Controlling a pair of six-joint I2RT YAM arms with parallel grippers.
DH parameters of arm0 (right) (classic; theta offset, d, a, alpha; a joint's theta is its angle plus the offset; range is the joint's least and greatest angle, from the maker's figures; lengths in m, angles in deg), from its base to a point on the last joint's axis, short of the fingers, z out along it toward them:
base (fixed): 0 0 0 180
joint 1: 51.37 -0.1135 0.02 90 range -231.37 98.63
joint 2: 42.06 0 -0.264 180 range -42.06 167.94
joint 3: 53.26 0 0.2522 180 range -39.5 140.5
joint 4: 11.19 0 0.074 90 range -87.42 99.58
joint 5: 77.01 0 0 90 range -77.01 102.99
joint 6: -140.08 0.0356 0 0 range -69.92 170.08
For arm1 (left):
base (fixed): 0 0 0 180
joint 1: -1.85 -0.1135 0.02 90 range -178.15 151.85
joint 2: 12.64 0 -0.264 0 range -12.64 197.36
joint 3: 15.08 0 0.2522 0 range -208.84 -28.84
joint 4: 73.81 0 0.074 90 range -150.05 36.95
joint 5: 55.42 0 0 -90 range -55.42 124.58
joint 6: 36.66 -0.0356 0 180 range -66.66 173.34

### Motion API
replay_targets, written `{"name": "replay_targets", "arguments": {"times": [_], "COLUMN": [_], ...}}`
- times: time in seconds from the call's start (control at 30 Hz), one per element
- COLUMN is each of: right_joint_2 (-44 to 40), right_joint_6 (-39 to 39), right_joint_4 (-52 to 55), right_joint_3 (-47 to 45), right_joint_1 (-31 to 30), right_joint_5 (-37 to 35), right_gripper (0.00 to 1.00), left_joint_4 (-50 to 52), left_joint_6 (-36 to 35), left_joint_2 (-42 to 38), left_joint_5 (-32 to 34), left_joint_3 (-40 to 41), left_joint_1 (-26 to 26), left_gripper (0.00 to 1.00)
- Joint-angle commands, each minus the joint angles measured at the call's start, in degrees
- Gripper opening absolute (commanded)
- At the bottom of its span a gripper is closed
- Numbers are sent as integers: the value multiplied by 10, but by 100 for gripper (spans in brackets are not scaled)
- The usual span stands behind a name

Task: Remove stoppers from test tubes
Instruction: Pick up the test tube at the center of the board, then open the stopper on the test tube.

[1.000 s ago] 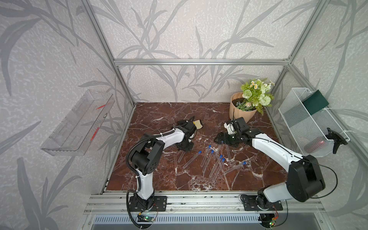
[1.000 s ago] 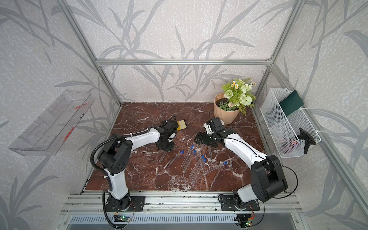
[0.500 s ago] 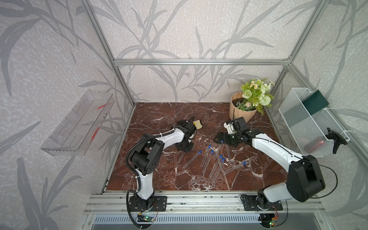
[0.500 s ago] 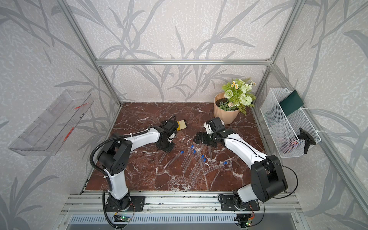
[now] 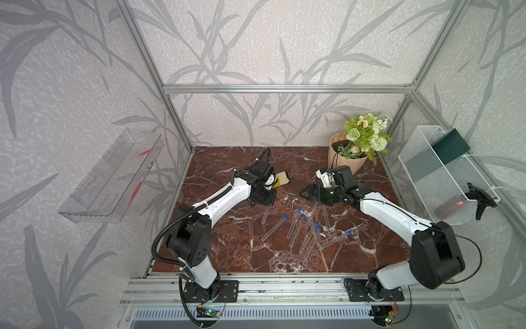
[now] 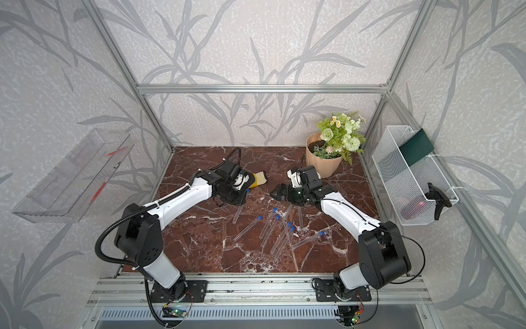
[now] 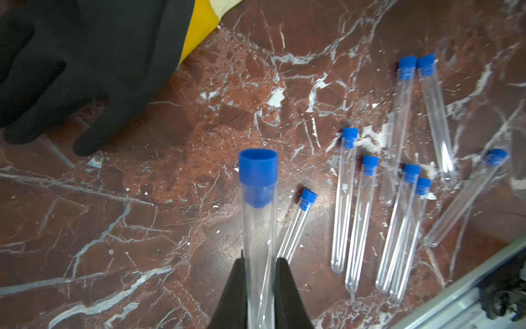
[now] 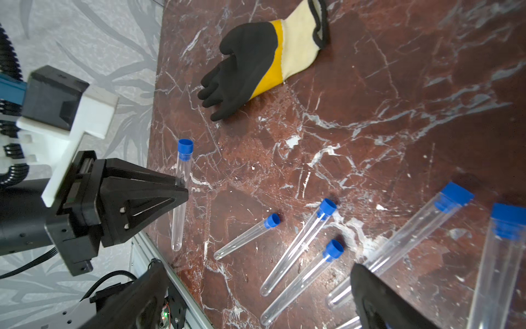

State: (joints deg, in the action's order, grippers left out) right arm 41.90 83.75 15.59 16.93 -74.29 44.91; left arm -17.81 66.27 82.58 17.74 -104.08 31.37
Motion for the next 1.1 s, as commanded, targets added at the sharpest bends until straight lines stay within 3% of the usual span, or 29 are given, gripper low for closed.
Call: {"name": "replay_targets", "arguments": {"times": [0.0, 0.23, 0.43, 0.63, 0.83, 1.07], "right_joint_2": [6, 44, 70, 103, 128, 148], "right_joint_6": [17, 25, 66, 86, 117, 137], "right_joint_4": [-75, -120, -186, -223, -271, -301], "right_joint_3": [-2, 19, 17, 28, 31, 33], "right_joint_1": [-10, -41, -45, -55, -63, -68], "right_joint_5": [45, 78, 103, 115, 125, 131], "right_gripper": [99, 90, 71, 61, 59, 43], "left_joint_4": [-41, -139, -160, -168, -168, -168], "left_joint_6": [45, 106, 116, 120, 121, 119], "left_joint_2": [-37, -69, -77, -82, -81, -84], "left_joint_5": [-97, -174, -193, -203, -207, -210], "left_joint_3": [30, 91, 107, 113, 111, 113], "left_joint_1": [0, 0, 1, 1, 2, 2], "left_gripper": [13, 13, 13, 13, 13, 13]}}
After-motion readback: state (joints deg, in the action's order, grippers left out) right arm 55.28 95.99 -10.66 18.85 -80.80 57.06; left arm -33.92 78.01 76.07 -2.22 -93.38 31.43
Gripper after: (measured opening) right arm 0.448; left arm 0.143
